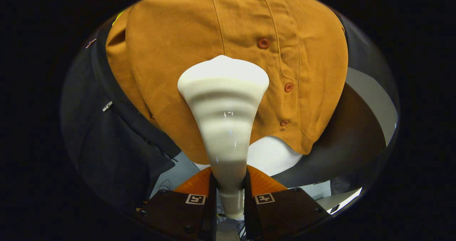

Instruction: Iron the clothes twice with a garment steamer, once on the left side and once on the right side.

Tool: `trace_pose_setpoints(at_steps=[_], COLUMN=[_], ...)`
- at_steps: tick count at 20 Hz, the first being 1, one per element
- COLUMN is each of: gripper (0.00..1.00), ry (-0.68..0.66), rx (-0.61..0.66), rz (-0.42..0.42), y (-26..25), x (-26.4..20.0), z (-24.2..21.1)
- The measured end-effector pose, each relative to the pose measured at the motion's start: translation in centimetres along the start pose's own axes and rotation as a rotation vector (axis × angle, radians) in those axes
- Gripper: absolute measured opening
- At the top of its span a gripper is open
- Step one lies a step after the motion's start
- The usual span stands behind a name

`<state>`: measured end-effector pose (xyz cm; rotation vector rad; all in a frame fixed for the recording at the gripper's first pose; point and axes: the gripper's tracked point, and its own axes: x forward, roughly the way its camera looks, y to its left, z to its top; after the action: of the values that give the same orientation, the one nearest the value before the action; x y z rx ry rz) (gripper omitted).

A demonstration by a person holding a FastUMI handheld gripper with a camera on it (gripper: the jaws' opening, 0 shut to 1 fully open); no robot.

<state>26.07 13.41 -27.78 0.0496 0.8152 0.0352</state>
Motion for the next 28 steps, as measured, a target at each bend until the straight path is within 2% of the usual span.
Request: trace_pose_setpoints(at_steps=[8,16,21,28], gripper=[0.35,0.35,0.34,0.34], ry=[-0.196,-0.472,-0.638,-0.837], rx=[-0.015,-0.011,-0.010,-0.025], rz=[0.025,-0.007,-0.026,-0.027], y=[-0.8,-3.6,-5.0,-6.3], x=[-4.4,-12.3,-17.2,-21.5], z=[6.9,15.3,18.5,21.7])
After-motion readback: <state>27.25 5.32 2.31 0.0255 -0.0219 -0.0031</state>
